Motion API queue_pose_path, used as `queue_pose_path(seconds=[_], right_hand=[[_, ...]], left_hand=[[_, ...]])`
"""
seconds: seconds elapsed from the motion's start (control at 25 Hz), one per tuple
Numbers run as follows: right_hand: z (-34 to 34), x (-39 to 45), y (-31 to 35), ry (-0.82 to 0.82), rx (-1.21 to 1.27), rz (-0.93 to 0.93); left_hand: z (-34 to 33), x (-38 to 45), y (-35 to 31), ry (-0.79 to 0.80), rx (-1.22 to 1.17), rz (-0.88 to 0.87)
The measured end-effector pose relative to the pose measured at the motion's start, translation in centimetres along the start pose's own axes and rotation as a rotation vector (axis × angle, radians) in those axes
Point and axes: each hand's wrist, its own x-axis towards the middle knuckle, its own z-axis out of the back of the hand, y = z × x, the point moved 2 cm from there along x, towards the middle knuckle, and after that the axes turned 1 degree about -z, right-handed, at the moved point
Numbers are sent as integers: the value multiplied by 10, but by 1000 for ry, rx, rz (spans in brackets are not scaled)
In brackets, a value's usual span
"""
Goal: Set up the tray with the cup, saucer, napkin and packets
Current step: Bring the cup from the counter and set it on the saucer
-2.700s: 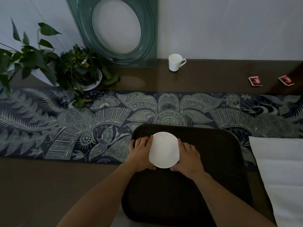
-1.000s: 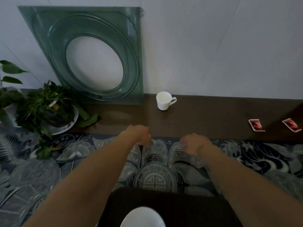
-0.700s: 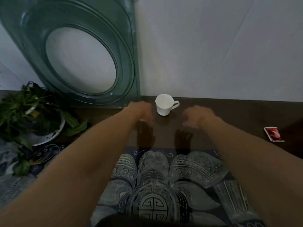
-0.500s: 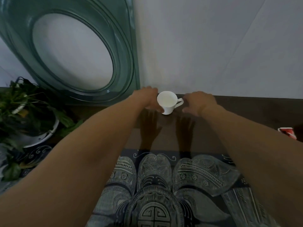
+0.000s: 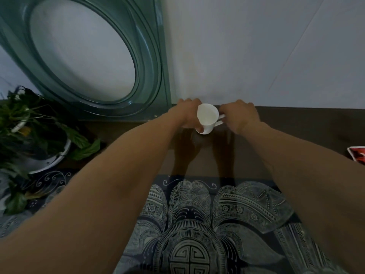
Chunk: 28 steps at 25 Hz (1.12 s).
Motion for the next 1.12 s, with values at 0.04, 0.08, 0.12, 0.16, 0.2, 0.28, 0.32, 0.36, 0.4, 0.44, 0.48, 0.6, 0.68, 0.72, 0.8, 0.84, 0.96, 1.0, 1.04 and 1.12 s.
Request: queue_pose_path(seconds=[0.04, 0.08, 0.12, 0.16, 0.2, 0.28, 0.32, 0.36, 0.4, 0.44, 0.48, 0.6, 0.68, 0.72, 0.8, 0.84, 0.96, 1.0, 1.04, 1.12], right_hand=[[4, -6, 1, 6, 7, -3], [8, -13, 3, 11, 17, -2], [14, -24, 5, 13, 31, 1], [21, -36, 8, 13, 56, 0], [29, -49, 11, 19, 85, -4], [40, -81, 21, 50, 120, -8], [44, -100, 28, 66, 133, -9], [47, -117, 34, 83, 160, -18], [49, -135, 41, 102, 196, -31], [51, -156, 48, 117, 232, -40], [53, -177, 56, 133, 263, -41], [52, -240, 78, 172, 331, -26], [47, -279, 93, 164, 400, -9], [44, -297, 99, 157, 426, -10], [36, -335, 114, 161, 453, -30], [30, -353, 121, 156, 473, -38], [10, -401, 141, 142, 527, -69], [2, -416, 147, 139, 533, -88], [-6, -429, 153, 132, 531, -104], [-23, -453, 164, 132, 524, -119]], left_hand=[[2, -6, -2, 4, -11, 1], [4, -13, -4, 9, -22, 2], [8, -24, -6, 11, -29, -3], [12, -36, -9, 15, -34, -13], [17, -50, -12, 19, -35, -28], [24, -83, -17, 26, -23, -67], [25, -102, -20, 32, -15, -79], [25, -120, -21, 47, -13, -83], [24, -138, -23, 70, -17, -85], [23, -160, -23, 86, -28, -89], [22, -183, -24, 100, -48, -93], [15, -252, -23, 116, -166, -112], [5, -295, -21, 106, -237, -132], [-1, -314, -20, 93, -252, -151], [-14, -353, -19, 51, -293, -200], [-22, -370, -19, 19, -340, -218], [-52, -414, -16, -18, -497, -194], [-64, -425, -15, -17, -531, -167], [-76, -435, -14, -19, -568, -143], [-97, -453, -12, -22, -643, -109]])
